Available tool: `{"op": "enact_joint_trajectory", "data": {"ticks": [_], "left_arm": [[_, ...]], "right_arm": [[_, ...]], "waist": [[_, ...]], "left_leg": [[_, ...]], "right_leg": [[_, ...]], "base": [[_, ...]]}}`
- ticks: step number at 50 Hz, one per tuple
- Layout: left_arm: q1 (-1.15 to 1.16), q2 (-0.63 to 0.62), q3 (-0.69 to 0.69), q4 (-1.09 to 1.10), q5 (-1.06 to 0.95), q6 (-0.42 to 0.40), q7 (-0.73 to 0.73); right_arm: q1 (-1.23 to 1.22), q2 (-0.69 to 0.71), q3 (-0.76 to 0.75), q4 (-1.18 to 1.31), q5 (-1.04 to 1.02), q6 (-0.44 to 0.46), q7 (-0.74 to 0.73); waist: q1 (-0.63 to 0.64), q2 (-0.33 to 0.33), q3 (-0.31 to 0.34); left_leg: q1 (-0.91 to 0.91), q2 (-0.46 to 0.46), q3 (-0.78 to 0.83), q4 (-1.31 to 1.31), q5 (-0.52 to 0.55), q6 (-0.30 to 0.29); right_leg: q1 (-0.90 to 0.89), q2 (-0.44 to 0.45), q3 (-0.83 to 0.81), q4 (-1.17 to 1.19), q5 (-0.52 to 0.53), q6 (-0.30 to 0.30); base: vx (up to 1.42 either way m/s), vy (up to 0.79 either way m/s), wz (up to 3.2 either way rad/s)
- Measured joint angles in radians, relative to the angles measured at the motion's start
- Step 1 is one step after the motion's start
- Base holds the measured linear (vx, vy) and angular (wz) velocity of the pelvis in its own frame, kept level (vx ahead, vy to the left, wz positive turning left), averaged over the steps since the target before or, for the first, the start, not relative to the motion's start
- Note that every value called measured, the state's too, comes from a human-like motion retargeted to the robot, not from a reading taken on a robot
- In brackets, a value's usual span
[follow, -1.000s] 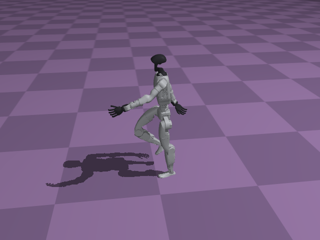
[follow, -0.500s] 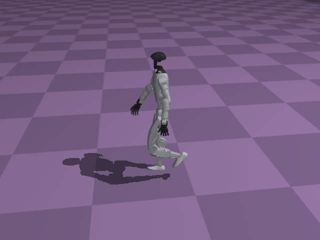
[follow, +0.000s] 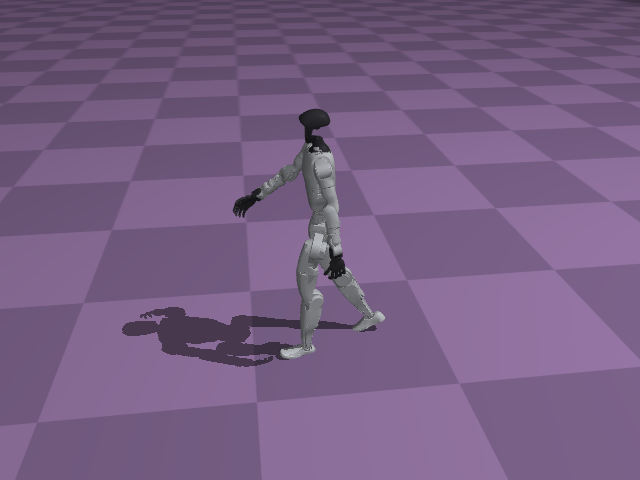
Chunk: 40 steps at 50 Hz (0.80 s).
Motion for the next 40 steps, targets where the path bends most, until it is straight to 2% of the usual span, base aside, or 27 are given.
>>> {"op": "enact_joint_trajectory", "data": {"ticks": [2,5,8,12,15,18,20,22,24,25,26,27,28,29,30,32,33,35,37,38,40], "left_arm": [[-0.163,0.028,-0.011,0.012,-0.008,-0.051,0.084],[-0.418,0.086,-0.012,-0.014,-0.067,-0.068,0.159],[-0.668,0.134,0.028,-0.077,-0.09,-0.024,0.164],[-0.928,0.197,-0.004,-0.2,-0.162,-0.032,0.115],[-1.067,0.246,-0.055,-0.285,-0.191,-0.065,0.078],[-1.155,0.283,-0.097,-0.347,-0.205,-0.1,0.059],[-1.196,0.293,-0.114,-0.374,-0.216,-0.118,0.044],[-1.21,0.287,-0.117,-0.393,-0.234,-0.133,0.015],[-1.192,0.265,-0.107,-0.412,-0.261,-0.143,-0.024],[-1.172,0.251,-0.098,-0.422,-0.277,-0.146,-0.041],[-1.14,0.234,-0.084,-0.433,-0.297,-0.147,-0.037],[-1.108,0.218,-0.071,-0.444,-0.315,-0.152,-0.021],[-1.073,0.207,-0.061,-0.458,-0.329,-0.163,0.015],[-1.027,0.196,-0.065,-0.464,-0.322,-0.17,0.034],[-0.977,0.186,-0.077,-0.466,-0.306,-0.176,0.044],[-0.835,0.169,-0.109,-0.446,-0.277,-0.165,0.049],[-0.75,0.159,-0.124,-0.429,-0.261,-0.149,0.051],[-0.564,0.136,-0.148,-0.361,-0.199,-0.095,0.04],[-0.377,0.09,-0.142,-0.246,-0.109,-0.041,0.023],[-0.3,0.07,-0.121,-0.181,-0.068,-0.017,0.03],[-0.153,0.039,-0.052,-0.059,0.027,0.026,0.065]], "right_arm": [[0.188,0.025,0.051,0.028,-0.118,-0.028,0.091],[0.447,0.067,0.14,0.099,-0.216,-0.013,0.198],[0.687,0.107,0.158,0.164,-0.359,0.059,0.285],[0.967,0.121,0.129,0.207,-0.45,0.052,0.439],[1.141,0.105,0.102,0.202,-0.426,0.041,0.49],[1.268,0.086,0.085,0.184,-0.348,0.044,0.515],[1.32,0.079,0.084,0.17,-0.287,0.052,0.538],[1.337,0.078,0.092,0.163,-0.229,0.06,0.561],[1.323,0.083,0.101,0.163,-0.185,0.063,0.57],[1.308,0.085,0.104,0.165,-0.167,0.063,0.568],[1.271,0.086,0.1,0.172,-0.162,0.065,0.55],[1.222,0.087,0.093,0.184,-0.168,0.068,0.525],[1.149,0.09,0.078,0.204,-0.196,0.073,0.486],[1.08,0.099,0.075,0.221,-0.218,0.077,0.446],[1.012,0.11,0.077,0.237,-0.239,0.08,0.406],[0.86,0.113,0.097,0.251,-0.239,0.098,0.315],[0.778,0.11,0.104,0.259,-0.232,0.111,0.268],[0.629,0.094,0.115,0.252,-0.195,0.134,0.191],[0.482,0.055,0.114,0.225,-0.109,0.126,0.121],[0.395,0.033,0.094,0.206,-0.072,0.114,0.087],[0.231,-0.006,0.019,0.156,-0.01,0.084,0.035]], "waist": [[-0.057,0.028,-0.023],[-0.159,0.037,-0.052],[-0.26,0.056,-0.041],[-0.39,0.099,-0.024],[-0.478,0.122,-0.012],[-0.535,0.133,-0.016],[-0.551,0.135,-0.033],[-0.547,0.136,-0.065],[-0.533,0.135,-0.104],[-0.526,0.132,-0.121],[-0.53,0.116,-0.119],[-0.535,0.095,-0.1],[-0.545,0.063,-0.049],[-0.524,0.031,-0.021],[-0.487,0.0,-0.006],[-0.383,-0.033,0.009],[-0.337,-0.05,0.021],[-0.275,-0.09,0.023],[-0.285,-0.126,-0.047],[-0.277,-0.13,-0.066],[-0.231,-0.136,-0.065]], "left_leg": [[0.035,0.014,-0.081,0.0,-0.017,0.009],[0.052,0.007,-0.19,0.0,-0.056,0.021],[0.084,0.009,-0.286,0.014,-0.09,0.028],[0.145,0.035,-0.393,0.005,-0.112,0.063],[0.198,0.056,-0.447,0.0,-0.129,0.093],[0.242,0.071,-0.476,0.0,-0.144,0.114],[0.258,0.073,-0.486,0.0,-0.152,0.12],[0.253,0.07,-0.489,0.016,-0.169,0.113],[0.242,0.063,-0.493,0.04,-0.186,0.096],[0.24,0.056,-0.498,0.053,-0.194,0.087],[0.261,0.033,-0.516,0.066,-0.194,0.083],[0.297,0.009,-0.536,0.075,-0.192,0.079],[0.366,-0.016,-0.56,0.08,-0.184,0.074],[0.41,-0.032,-0.556,0.088,-0.166,0.066],[0.441,-0.042,-0.539,0.097,-0.141,0.056],[0.445,-0.042,-0.464,0.176,-0.071,0.046],[0.436,-0.053,-0.434,0.253,-0.046,0.062],[0.328,-0.085,-0.386,0.561,-0.069,0.133],[0.066,-0.129,-0.369,1.0,-0.145,0.238],[-0.053,-0.124,-0.351,1.196,-0.188,0.271],[-0.218,-0.101,-0.319,1.513,-0.282,0.314]], "right_leg": [[-0.154,0.021,-0.093,0.368,0.009,-0.021],[-0.444,-0.008,-0.199,0.939,-0.063,-0.055],[-0.682,-0.02,-0.24,1.354,-0.15,-0.066],[-0.937,-0.039,-0.294,1.637,-0.226,-0.029],[-1.062,-0.087,-0.325,1.659,-0.273,-0.01],[-1.131,-0.125,-0.338,1.522,-0.292,0.002],[-1.149,-0.15,-0.349,1.352,-0.296,0.004],[-1.124,-0.17,-0.382,1.086,-0.305,-0.004],[-1.036,-0.169,-0.435,0.713,-0.286,-0.007],[-0.97,-0.158,-0.464,0.493,-0.258,-0.002],[-0.859,-0.148,-0.484,0.239,-0.182,0.016],[-0.739,-0.139,-0.505,0.004,-0.1,0.045],[-0.598,-0.137,-0.525,-0.193,-0.005,0.096],[-0.532,-0.127,-0.523,-0.279,0.052,0.141],[-0.502,-0.114,-0.509,-0.31,0.089,0.184],[-0.482,-0.049,-0.442,-0.31,0.103,0.184],[-0.451,-0.04,-0.407,-0.31,0.096,0.184],[-0.385,-0.075,-0.347,-0.31,0.062,0.184],[-0.38,-0.171,-0.337,-0.31,0.031,0.175],[-0.383,-0.179,-0.321,-0.31,0.018,0.149],[-0.357,-0.171,-0.273,-0.31,-0.008,0.099]], "base": [[0.73,0.24,1.6],[0.67,0.16,1.8],[0.66,0.08,1.7],[0.64,-0.01,1.34],[0.63,-0.09,1.01],[0.63,-0.16,0.65],[0.62,-0.2,0.33],[0.63,-0.22,0.12],[0.65,-0.25,0.13],[0.71,-0.28,0.41],[0.75,-0.3,0.63],[0.81,-0.32,0.82],[0.8,-0.4,0.34],[0.76,-0.53,-0.38],[0.65,-0.72,-1.46],[0.62,-0.74,-2.13],[0.7,-0.44,-1.93],[0.75,-0.05,-1.14],[0.69,0.2,0.03],[0.65,0.03,-0.35],[0.65,-0.11,-1.03]]}}
